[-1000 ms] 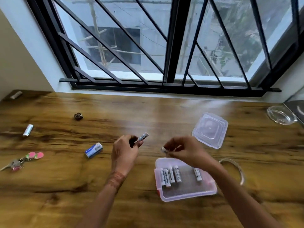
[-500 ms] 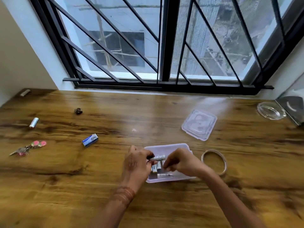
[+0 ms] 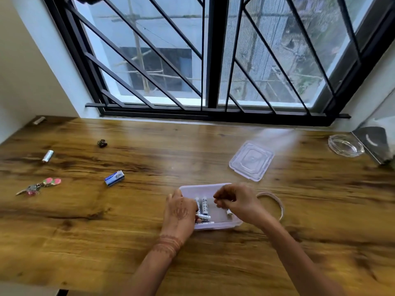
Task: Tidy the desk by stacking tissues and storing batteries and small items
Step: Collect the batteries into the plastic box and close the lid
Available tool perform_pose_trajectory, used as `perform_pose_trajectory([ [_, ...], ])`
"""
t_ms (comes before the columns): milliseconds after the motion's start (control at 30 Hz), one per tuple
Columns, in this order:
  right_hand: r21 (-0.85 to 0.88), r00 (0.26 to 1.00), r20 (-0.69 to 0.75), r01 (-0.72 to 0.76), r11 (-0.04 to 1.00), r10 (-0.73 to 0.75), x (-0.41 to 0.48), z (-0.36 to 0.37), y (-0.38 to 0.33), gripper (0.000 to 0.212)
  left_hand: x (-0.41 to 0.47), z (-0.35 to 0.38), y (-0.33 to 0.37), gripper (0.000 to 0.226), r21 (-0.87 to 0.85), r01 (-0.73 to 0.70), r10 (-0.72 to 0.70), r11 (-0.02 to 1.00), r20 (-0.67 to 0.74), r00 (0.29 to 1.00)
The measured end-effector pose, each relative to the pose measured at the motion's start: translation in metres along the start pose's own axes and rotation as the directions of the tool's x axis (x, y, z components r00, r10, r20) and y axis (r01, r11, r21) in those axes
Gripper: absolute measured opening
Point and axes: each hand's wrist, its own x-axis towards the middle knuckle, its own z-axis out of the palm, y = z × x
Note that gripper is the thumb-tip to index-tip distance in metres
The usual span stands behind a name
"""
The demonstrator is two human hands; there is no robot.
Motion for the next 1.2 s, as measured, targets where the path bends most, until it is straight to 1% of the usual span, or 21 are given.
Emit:
perform_pose_trajectory([
  [33, -0.004, 1.0, 0.007, 0.004, 1.0, -0.004, 0.0, 0.001, 0.0, 0.017, 0.0, 0.001, 0.0, 0.026, -0.021, 0.01, -0.01, 1.0, -0.002, 1.0],
  [133, 0.003, 1.0, -0.001, 0.022, 1.0, -0.022, 0.003, 0.005, 0.0, 0.031, -0.003, 0.001, -0.002, 0.023, -0.115, 0.055, -0.061, 0.992, -0.051, 0.997],
  [167, 0.014, 1.0, -0.002, 0.03, 0.999, -0.03, 0.004, 0.006, -0.001, 0.032, -0.004, 0.0, -0.004, 0.023, -0.134, 0.069, -0.079, 0.989, -0.068, 0.995],
  [333, 0.038, 0.996, -0.008, 0.093, 0.995, -0.092, 0.019, 0.021, -0.022, 0.018, -0.009, -0.015, -0.027, 0.025, -0.208, 0.141, -0.182, 0.968, -0.194, 0.964],
  [467, 0.047, 0.978, 0.004, 0.208, 0.977, -0.208, 0.043, 0.043, -0.057, 0.021, -0.006, -0.033, -0.063, 0.02, -0.294, 0.23, -0.315, 0.928, -0.287, 0.905],
  [533, 0.04, 0.966, 0.021, 0.257, 0.966, -0.258, 0.058, 0.057, -0.076, 0.013, -0.002, -0.039, -0.088, 0.018, -0.334, 0.258, -0.364, 0.906, -0.307, 0.879],
  [667, 0.016, 0.942, 0.079, 0.326, 0.945, -0.326, 0.093, 0.096, -0.117, 0.009, 0.004, -0.049, -0.146, 0.023, -0.392, 0.381, -0.506, 0.837, -0.29, 0.812],
  [767, -0.063, 0.919, 0.149, 0.378, 0.924, -0.366, 0.126, 0.134, -0.148, 0.012, 0.012, -0.049, -0.201, 0.023, -0.433, 0.436, -0.578, 0.789, -0.282, 0.766],
  [833, -0.116, 0.912, 0.191, 0.388, 0.914, -0.363, 0.149, 0.162, -0.164, 0.013, 0.016, -0.05, -0.236, 0.022, -0.442, 0.444, -0.592, 0.779, -0.286, 0.753],
  [933, -0.148, 0.912, 0.232, 0.376, 0.915, -0.337, 0.182, 0.211, -0.193, 0.015, 0.017, -0.054, -0.29, 0.019, -0.439, 0.47, -0.617, 0.766, -0.295, 0.73],
  [1100, -0.185, 0.91, 0.266, 0.372, 0.91, -0.318, 0.23, 0.294, -0.233, 0.024, 0.009, -0.063, -0.372, 0.017, -0.432, 0.508, -0.642, 0.745, -0.256, 0.723],
  [1200, -0.293, 0.898, 0.339, 0.385, 0.875, -0.282, 0.259, 0.341, -0.249, 0.032, 0.003, -0.068, -0.41, 0.018, -0.426, 0.551, -0.675, 0.718, -0.234, 0.7],
])
